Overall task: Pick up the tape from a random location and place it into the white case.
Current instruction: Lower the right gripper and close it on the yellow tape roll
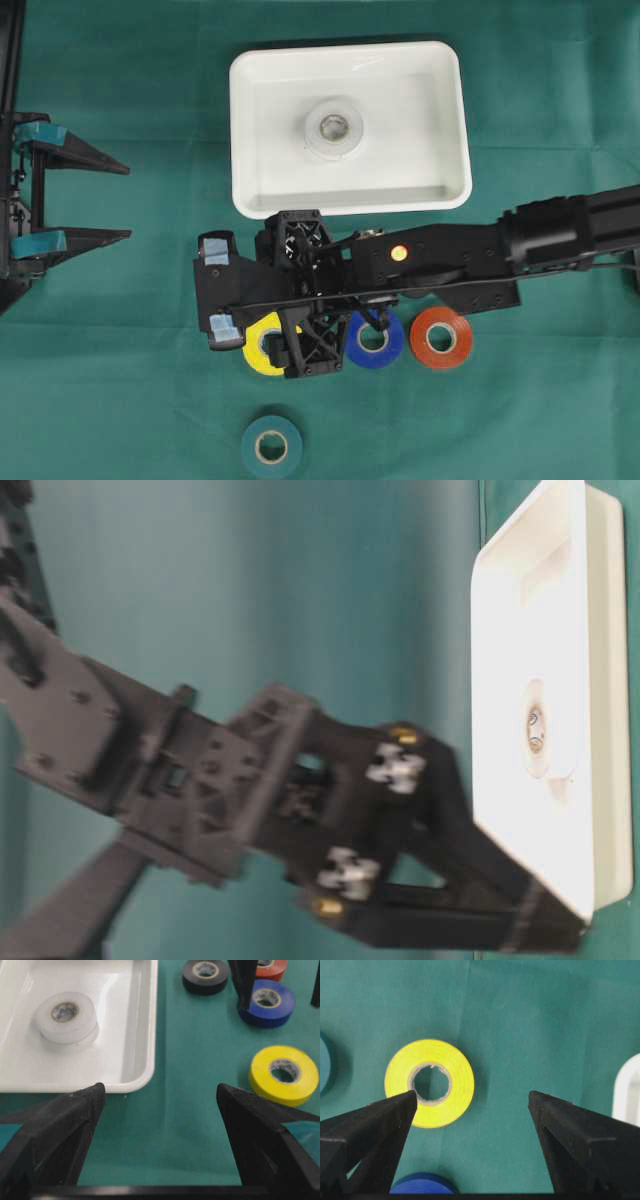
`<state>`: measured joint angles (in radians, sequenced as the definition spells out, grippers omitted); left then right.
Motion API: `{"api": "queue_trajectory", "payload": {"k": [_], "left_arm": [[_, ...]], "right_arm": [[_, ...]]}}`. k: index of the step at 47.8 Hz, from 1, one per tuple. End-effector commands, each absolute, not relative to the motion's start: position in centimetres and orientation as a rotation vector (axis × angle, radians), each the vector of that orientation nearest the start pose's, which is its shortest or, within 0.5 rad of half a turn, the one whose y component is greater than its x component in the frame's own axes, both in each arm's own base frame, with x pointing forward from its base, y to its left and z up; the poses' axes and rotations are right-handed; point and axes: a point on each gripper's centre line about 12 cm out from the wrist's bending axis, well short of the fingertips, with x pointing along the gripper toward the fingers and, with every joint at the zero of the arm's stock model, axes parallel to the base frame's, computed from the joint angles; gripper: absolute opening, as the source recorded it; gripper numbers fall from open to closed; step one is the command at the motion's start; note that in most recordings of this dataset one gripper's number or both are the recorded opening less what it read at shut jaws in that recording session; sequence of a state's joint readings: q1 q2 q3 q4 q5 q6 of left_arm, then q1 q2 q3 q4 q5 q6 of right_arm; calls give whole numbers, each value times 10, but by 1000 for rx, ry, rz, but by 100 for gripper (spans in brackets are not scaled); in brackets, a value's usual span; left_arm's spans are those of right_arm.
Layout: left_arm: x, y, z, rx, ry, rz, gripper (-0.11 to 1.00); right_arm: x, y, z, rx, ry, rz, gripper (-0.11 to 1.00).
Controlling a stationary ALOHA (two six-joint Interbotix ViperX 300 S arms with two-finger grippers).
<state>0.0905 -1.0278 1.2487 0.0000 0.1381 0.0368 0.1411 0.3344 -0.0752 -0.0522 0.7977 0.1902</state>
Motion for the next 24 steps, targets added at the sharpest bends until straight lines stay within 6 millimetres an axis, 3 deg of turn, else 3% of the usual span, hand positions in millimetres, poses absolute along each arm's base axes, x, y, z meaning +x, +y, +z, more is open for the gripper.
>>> {"api": "queue_trajectory", "payload": {"k": [1,24], "left_arm": [[179,17,230,17,351,87,94],[179,17,229,17,353,86,94]], "right_arm": [[503,70,220,50,1022,23,91],[513,73,163,81,1061,3,91]]}}
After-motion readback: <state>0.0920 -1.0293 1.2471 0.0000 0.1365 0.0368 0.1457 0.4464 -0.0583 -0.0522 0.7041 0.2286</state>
